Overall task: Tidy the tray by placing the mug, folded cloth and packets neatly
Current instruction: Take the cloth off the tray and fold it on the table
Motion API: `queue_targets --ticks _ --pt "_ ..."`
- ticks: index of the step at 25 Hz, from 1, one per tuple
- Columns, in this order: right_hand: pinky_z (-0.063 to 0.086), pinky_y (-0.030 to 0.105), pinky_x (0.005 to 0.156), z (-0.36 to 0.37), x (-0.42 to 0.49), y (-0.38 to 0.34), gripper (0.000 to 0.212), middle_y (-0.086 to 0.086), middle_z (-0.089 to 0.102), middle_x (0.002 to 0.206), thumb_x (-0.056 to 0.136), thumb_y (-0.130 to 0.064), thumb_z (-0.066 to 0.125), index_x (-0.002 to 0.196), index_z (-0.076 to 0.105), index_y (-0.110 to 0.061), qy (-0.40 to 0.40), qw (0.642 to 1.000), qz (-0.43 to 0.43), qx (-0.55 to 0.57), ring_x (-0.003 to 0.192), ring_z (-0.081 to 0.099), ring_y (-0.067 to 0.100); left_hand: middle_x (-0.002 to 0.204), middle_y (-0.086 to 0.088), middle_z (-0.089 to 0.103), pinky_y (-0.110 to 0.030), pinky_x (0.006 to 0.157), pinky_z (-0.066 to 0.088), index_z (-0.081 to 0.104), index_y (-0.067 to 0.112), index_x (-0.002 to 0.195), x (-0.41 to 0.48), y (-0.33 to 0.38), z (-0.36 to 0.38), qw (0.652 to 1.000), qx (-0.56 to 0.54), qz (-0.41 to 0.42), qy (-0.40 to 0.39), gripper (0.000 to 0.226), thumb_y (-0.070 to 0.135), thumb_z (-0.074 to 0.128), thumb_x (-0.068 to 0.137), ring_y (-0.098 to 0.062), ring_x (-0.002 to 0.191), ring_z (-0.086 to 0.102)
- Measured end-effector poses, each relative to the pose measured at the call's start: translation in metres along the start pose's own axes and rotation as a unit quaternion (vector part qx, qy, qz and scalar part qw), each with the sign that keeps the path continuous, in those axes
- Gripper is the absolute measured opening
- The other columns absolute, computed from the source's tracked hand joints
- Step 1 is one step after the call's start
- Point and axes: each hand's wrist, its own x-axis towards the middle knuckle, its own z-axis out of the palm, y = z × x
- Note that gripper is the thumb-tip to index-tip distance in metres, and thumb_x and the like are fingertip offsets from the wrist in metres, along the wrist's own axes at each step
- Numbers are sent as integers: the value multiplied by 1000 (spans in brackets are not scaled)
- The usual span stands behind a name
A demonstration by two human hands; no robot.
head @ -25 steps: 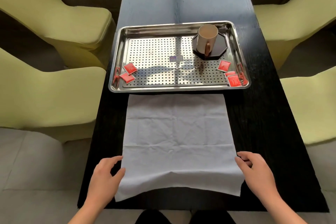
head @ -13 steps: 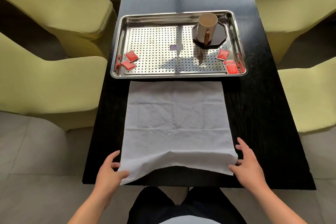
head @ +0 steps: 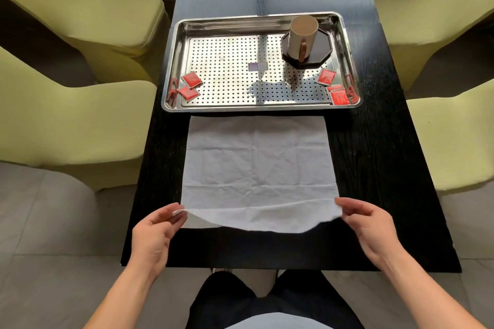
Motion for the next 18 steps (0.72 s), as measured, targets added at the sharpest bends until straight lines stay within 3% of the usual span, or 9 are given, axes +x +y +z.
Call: queue_targets --ticks 2,4,6,9,13,18 --pt "59 28 86 4 0 0 38 -2 78 101 80 9 73 103 78 -21 20 985 -65 -159 97 73 11 99 2 78 -32 88 56 77 21 101 1 3 4 984 167 59 8 48 -20 61 80 -15 95 74" --pt "55 28 88 12 -1 -3 39 -13 75 99 79 3 76 99 76 -31 28 961 -112 -251 95 70 4 94 8 78 -30 86 55 77 27 98 4 4 8 967 235 92 21 38 -7 72 81 -10 90 73" --pt "52 24 81 16 2 -9 23 -17 74 90 82 -12 79 88 75 -35 44 957 -128 -255 88 68 1 85 8 78 -31 81 57 78 29 89 7 5 7 969 220 96 56 26 4 75 83 -10 82 74" --pt "50 26 77 11 2 -17 8 -13 73 94 87 -30 74 91 76 -36 45 962 -122 -242 88 68 6 83 9 77 -31 76 57 79 32 85 8 5 1 969 211 105 78 17 16 76 85 -9 81 72" --pt "53 29 77 -4 -12 -30 14 -6 77 91 94 -24 65 91 74 -34 -47 971 -114 -202 85 72 8 85 5 78 -23 66 54 79 33 86 0 6 -18 977 196 85 18 20 15 72 88 -8 79 73" --pt "59 37 68 -15 -28 -43 15 5 76 90 95 -22 62 88 75 -27 -110 976 -62 -177 82 74 22 88 -1 78 -31 74 52 79 24 89 -13 16 -40 973 211 87 -39 20 7 69 88 -9 79 71"
